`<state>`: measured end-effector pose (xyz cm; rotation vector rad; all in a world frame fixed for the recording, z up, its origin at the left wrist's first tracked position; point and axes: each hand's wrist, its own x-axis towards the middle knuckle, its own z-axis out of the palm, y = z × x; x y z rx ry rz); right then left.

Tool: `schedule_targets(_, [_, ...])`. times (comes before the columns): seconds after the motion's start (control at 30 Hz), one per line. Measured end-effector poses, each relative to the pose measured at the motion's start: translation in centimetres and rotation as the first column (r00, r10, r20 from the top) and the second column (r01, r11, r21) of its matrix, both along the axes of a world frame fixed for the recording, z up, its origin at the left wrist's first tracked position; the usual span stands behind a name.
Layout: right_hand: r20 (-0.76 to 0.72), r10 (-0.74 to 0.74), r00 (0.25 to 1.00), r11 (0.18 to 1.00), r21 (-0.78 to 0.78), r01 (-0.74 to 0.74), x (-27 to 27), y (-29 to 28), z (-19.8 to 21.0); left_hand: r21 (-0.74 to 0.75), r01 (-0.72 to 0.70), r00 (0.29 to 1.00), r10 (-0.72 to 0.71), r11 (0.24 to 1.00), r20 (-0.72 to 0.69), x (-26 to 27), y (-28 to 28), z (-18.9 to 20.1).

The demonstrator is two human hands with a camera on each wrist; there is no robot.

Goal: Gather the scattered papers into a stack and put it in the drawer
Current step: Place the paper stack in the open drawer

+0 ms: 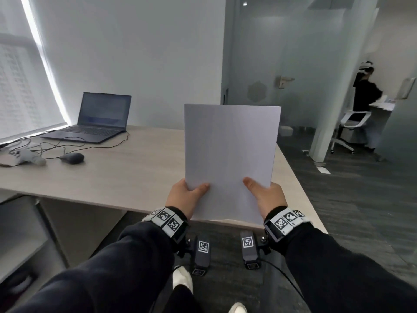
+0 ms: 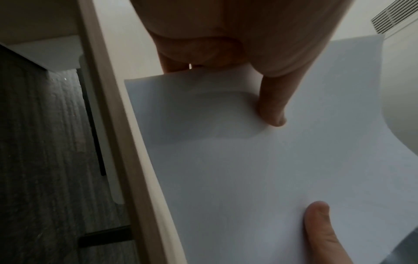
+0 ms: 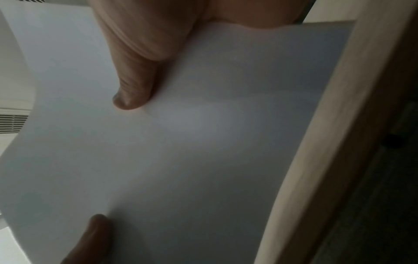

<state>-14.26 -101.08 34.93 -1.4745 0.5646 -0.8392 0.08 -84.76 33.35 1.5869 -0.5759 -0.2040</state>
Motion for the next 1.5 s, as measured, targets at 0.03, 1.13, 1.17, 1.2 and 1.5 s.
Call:
schedule_targets(0.03, [-0.005,0.016,1.0,1.0,-0.005,-0.016,0.1,0.9,0.1,-0.008,-0.008,1.0,0.008,1.0,-0.011,-0.3,1.2,0.1])
schedule_targets(1.13, [-0.385,0.841,0.38,0.447,0.097,-0.889,10.0,51.7,-6.4,0.06,-0.789,0.47,0.664,0.611,-0.582,-13.5,55.2,-11.2])
schedule_targets(1.17, [-0.436,0.827,0.355,0.433,0.09,-0.897,10.0,53.1,-7.2,0.089,-0.81,0.428,0.688,0.58,-0.586,-14.1,56.5,-11.8])
schedule_targets(1.2, [-0.477,0.819,0.319,0.414,0.105,-0.904,9.9,54.4,-8.0,0.111,-0.829,0.389,0.709,0.547,-0.589,-14.7,57.7,-12.6])
schedule_targets(1.5, [-0.719,0.693,-0.062,0.209,0.282,-0.936,8.8,62.0,-14.3,0.306,-0.873,0.057,0.702,0.38,-0.71,-18.0,63.7,-17.4])
